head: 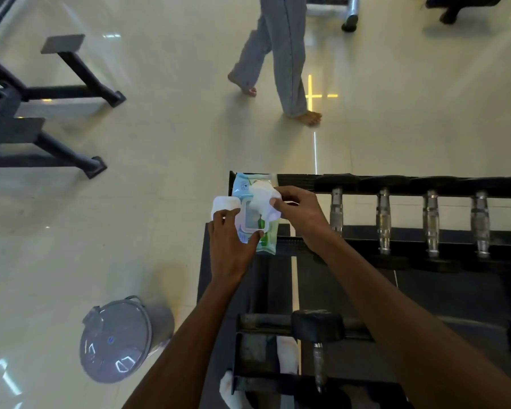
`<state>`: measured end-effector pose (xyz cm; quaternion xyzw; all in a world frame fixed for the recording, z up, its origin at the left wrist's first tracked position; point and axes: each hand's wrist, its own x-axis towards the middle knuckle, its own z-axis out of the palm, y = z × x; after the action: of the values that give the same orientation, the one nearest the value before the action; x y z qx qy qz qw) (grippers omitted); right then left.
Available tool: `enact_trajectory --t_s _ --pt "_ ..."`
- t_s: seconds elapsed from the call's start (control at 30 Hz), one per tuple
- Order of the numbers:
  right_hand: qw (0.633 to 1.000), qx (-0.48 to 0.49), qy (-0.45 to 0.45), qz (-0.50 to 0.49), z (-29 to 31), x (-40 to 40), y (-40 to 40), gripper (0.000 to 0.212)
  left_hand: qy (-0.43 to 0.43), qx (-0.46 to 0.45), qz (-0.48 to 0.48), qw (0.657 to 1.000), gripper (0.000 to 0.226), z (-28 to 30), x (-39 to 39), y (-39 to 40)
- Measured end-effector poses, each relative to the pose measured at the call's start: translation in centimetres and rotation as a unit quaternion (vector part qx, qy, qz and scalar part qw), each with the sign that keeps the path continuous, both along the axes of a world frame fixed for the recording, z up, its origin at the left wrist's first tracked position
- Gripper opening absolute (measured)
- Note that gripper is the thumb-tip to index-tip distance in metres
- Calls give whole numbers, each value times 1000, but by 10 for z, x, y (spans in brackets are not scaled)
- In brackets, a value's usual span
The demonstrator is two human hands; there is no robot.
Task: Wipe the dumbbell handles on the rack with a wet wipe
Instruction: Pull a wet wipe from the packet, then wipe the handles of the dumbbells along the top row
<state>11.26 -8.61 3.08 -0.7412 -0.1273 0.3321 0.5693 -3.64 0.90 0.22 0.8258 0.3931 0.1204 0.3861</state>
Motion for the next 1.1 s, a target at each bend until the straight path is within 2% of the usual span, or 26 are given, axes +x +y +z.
enact_trajectory --t_s 0.07,0.17,0.23,0.4,0.5,0.57,0.63,0.73,0.97,1.1 --pt "998 29 42 -22 3 -1 -16 28 -12 26 16 999 74 2 -3 -2" --pt "999 4 22 -37 0 -2 -36 23 -16 84 96 992 67 8 -7 7" --pt "999 -17 16 -49 0 -3 -45 24 -9 83 122 989 64 11 -9 17" --pt "996 19 36 -82 8 -12 -65 37 -12 104 22 994 63 5 -8 15" --pt "992 35 72 -94 17 -19 -78 29 1 19 127 992 75 6 -5 21" --pt "988 67 109 -85 24 -22 -86 29 5 -55 155 986 81 8 -4 26" --pt "986 91 125 -62 28 -27 -93 32 -16 -64 130 989 78 13 -9 23" --pt "986 79 126 -77 28 -33 -93 36 -41 -15 84 996 67 24 -15 7" --pt "977 82 142 -137 27 -45 -84 31 -59 -1 19 998 50 20 -23 -11" --pt "977 72 136 -146 27 -46 -88 27 -56 0 -12 998 50 22 -22 -17"
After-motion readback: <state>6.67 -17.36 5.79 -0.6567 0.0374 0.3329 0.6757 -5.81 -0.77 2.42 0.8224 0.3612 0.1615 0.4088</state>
